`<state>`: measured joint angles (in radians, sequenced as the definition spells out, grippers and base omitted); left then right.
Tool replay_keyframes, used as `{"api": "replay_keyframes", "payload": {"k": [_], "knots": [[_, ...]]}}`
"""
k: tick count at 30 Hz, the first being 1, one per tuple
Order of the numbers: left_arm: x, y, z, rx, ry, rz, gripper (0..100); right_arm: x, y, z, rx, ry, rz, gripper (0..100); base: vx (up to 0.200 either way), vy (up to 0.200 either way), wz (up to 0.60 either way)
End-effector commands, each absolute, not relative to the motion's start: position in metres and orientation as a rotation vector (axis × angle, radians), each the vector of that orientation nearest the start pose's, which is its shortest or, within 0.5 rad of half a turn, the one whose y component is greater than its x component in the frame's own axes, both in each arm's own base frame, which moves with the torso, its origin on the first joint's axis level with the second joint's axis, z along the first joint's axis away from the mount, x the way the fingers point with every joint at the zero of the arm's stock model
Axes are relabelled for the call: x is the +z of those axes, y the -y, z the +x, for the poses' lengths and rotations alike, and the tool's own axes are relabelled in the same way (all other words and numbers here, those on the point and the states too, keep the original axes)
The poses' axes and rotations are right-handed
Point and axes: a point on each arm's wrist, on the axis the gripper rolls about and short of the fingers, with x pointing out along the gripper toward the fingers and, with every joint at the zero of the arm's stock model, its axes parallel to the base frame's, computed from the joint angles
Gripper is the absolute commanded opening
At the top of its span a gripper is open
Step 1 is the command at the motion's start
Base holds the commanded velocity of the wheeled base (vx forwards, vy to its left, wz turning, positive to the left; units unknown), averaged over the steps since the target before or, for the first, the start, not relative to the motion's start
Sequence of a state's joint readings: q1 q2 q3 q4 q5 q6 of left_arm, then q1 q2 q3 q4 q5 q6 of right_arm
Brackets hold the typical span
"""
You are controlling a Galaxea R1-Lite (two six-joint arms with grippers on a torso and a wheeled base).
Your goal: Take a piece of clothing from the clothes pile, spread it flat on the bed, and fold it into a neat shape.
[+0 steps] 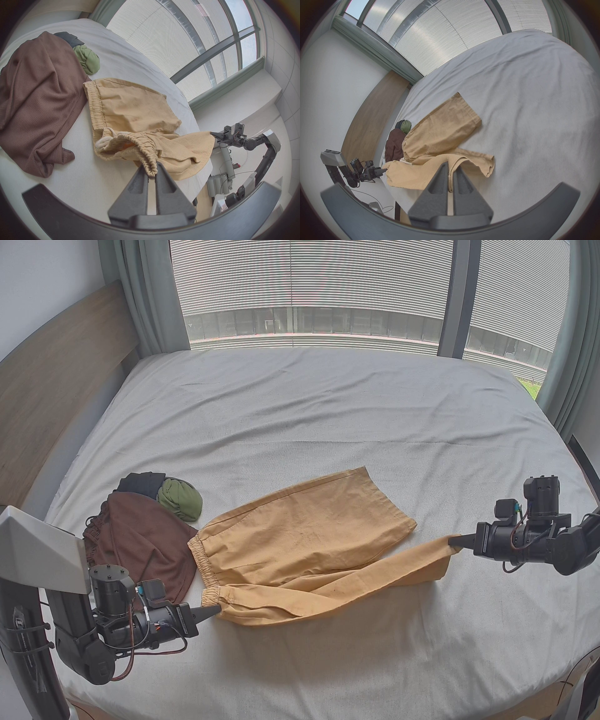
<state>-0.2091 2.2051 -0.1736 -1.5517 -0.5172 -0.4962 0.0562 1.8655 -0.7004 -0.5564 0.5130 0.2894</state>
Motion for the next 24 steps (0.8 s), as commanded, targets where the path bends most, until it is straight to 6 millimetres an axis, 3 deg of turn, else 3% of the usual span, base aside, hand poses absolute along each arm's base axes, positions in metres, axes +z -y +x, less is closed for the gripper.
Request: {"api": "replay_keyframes", "payload": {"k": [1,24], "knots": [[0.011,0.065,0.253,-0.569,-0.62,-0.549,0,0.104,-0.032,0.321,0.458,-0.646,0.398,0,0.0,0.0,0.0],[0.023,0.067,0.285,-0.45,-0.492,-0.655,0,0.13,-0.054,0.39,0.497,-0.476,0.343,0,0.0,0.0,0.0]]}}
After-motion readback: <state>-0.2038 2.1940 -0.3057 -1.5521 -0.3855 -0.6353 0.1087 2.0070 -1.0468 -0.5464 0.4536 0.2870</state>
